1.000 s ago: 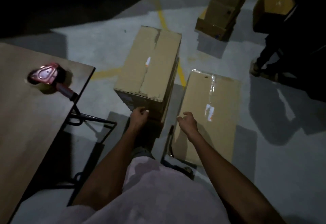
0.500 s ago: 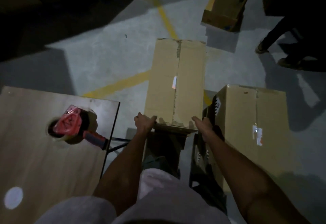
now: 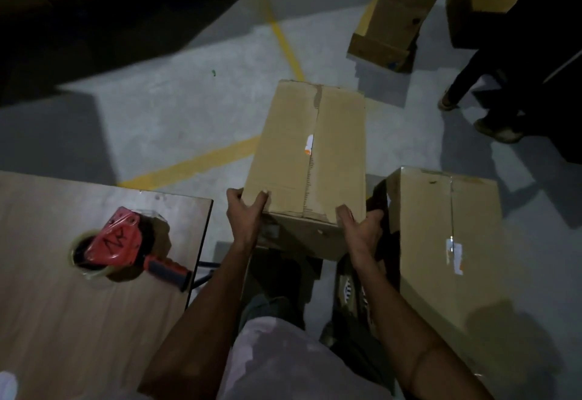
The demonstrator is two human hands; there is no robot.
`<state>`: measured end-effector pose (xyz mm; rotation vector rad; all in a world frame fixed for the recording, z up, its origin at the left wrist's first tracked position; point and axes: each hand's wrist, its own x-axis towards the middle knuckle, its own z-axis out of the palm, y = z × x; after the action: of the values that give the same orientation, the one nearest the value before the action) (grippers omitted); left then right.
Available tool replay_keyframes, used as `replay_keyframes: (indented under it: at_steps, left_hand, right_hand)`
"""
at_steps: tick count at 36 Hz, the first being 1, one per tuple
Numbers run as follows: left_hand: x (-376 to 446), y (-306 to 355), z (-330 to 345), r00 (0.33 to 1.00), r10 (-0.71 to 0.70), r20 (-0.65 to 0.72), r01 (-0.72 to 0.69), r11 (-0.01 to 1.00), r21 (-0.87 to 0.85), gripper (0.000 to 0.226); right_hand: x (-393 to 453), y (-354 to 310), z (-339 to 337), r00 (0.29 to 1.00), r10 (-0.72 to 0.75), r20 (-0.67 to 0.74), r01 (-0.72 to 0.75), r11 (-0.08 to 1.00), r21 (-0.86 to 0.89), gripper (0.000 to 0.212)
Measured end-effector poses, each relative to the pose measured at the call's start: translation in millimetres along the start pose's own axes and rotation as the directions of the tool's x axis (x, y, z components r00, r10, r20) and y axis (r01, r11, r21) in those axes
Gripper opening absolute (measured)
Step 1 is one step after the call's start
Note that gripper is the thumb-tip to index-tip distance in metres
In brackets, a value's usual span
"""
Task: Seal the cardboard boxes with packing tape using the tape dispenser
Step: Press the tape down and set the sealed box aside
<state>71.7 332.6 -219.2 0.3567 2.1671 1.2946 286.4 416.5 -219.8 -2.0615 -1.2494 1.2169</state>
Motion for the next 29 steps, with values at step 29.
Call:
replay_keyframes:
  at_steps: [29]
  left_hand:
    - [-268.9,60.5,-170.4,0.812,0.362,-0.458,-0.548,0.743,-0.384,0.033]
  right_hand:
    - [-230.3,-41.4,-156.5,0.719,-0.556,-0.418,0.687,0.479,0.546,0.026]
